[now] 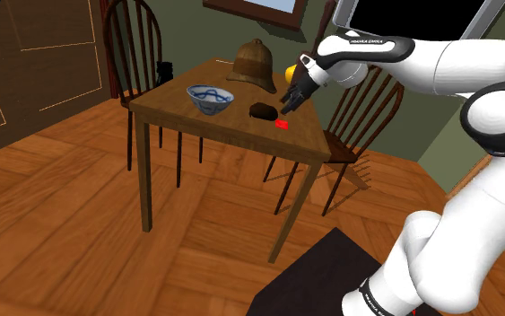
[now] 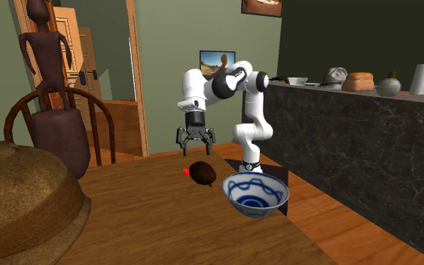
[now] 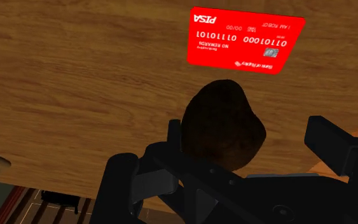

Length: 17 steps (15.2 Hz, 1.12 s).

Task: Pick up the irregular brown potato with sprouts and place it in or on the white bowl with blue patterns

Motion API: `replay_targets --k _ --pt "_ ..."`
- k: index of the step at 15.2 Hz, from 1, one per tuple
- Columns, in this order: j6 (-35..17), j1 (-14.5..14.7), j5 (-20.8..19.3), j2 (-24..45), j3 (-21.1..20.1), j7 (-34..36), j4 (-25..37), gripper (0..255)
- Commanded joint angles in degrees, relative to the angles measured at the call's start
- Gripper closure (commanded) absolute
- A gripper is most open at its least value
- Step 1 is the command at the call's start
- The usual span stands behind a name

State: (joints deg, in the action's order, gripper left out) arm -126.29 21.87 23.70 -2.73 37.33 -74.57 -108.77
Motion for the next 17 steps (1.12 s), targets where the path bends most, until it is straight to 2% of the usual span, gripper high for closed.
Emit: replay_targets --k 1,7,15,16,17 --pt "0.0 0.1 2.5 2.2 0.4 -2.6 1.3 0" --pt "-3.1 0.3 6.1 5.8 -0.1 -4.8 0.7 0" --pt "-3.1 0.2 6.1 5.8 -0.1 -4.8 0.7 0" --pt "-3.1 0.2 6.1 5.8 -0.1 -4.8 0.7 255" --pt "-3.1 0.2 6.1 5.8 -0.1 -4.8 0.7 255"
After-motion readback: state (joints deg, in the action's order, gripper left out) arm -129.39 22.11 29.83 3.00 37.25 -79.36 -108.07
